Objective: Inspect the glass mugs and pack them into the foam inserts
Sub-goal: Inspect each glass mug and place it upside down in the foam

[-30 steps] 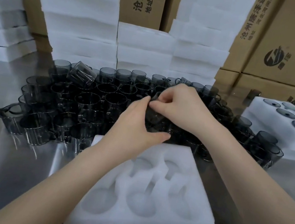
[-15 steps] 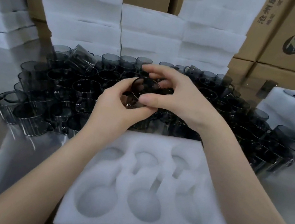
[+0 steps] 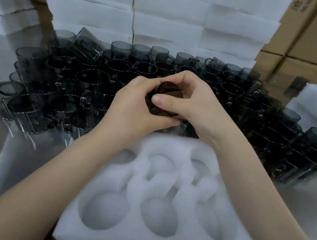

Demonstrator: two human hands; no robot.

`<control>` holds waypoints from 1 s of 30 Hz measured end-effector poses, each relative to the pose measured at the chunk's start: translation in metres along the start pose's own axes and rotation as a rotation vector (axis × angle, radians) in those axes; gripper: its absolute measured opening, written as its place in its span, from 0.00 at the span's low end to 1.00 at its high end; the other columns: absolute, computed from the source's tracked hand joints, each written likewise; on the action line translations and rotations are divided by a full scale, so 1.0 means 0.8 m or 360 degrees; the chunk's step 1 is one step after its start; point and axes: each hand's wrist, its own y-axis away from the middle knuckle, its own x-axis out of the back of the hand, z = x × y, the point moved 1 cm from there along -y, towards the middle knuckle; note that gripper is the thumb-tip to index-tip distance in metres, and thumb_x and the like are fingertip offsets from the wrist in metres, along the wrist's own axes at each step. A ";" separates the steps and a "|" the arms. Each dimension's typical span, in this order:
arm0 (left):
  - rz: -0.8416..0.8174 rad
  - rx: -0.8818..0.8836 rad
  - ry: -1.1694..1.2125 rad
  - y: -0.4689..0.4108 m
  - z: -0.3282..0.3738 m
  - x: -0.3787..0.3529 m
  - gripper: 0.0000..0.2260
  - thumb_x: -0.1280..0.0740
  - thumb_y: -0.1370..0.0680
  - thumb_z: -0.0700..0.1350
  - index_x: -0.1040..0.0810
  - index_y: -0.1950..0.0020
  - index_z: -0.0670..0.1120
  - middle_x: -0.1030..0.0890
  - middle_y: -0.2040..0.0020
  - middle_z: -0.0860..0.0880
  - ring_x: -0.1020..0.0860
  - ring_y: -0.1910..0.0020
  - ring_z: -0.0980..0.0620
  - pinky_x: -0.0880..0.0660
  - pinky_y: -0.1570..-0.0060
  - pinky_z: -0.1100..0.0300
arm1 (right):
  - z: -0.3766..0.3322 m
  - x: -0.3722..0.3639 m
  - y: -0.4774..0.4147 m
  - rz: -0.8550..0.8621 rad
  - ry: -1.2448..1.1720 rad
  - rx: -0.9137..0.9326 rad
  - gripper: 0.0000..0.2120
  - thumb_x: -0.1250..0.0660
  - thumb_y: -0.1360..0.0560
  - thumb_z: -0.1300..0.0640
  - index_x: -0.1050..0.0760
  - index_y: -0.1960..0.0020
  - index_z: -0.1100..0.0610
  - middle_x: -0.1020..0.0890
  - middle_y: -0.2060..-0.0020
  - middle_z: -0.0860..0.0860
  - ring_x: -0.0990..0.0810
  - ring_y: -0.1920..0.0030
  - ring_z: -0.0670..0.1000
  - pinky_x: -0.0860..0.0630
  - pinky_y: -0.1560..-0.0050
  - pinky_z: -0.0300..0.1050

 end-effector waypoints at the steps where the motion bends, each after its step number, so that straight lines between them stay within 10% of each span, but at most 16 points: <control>1: 0.0005 -0.0027 -0.0021 0.000 0.000 -0.001 0.30 0.19 0.37 0.50 0.22 0.37 0.56 0.22 0.47 0.55 0.25 0.47 0.59 0.32 0.49 0.73 | 0.000 -0.001 0.000 0.0039 0.0024 -0.0030 0.16 0.22 0.36 0.57 0.24 0.52 0.55 0.16 0.55 0.51 0.17 0.55 0.47 0.20 0.56 0.44; 7: -0.0026 -0.0108 0.0012 0.001 0.001 -0.004 0.32 0.18 0.38 0.48 0.23 0.35 0.55 0.21 0.45 0.60 0.25 0.45 0.65 0.33 0.43 0.76 | -0.003 0.004 0.000 0.0157 -0.0225 -0.0183 0.10 0.30 0.24 0.55 0.25 0.63 0.54 0.19 0.64 0.50 0.20 0.63 0.49 0.23 0.64 0.44; 16: 0.0014 -0.0001 0.0784 0.003 -0.002 0.008 0.17 0.22 0.33 0.37 0.18 0.49 0.52 0.15 0.58 0.59 0.18 0.56 0.63 0.25 0.57 0.72 | -0.002 0.024 0.005 -0.0399 -0.0458 -0.0228 0.25 0.38 0.24 0.60 0.32 0.27 0.59 0.24 0.35 0.58 0.25 0.37 0.58 0.27 0.42 0.53; 23: 0.0053 0.0036 0.0416 0.006 0.001 0.004 0.23 0.19 0.39 0.48 0.17 0.44 0.55 0.15 0.53 0.58 0.18 0.50 0.60 0.21 0.46 0.57 | -0.003 0.007 0.006 -0.0111 -0.0202 -0.0167 0.20 0.25 0.37 0.62 0.25 0.47 0.55 0.20 0.48 0.57 0.18 0.51 0.53 0.21 0.56 0.47; 30: 0.0007 -0.0045 0.0012 0.005 0.003 -0.007 0.26 0.19 0.39 0.51 0.21 0.43 0.55 0.19 0.54 0.63 0.22 0.52 0.64 0.28 0.51 0.71 | -0.008 -0.005 0.005 0.0348 0.0265 -0.0032 0.13 0.24 0.28 0.53 0.28 0.60 0.55 0.17 0.58 0.58 0.20 0.63 0.45 0.22 0.65 0.44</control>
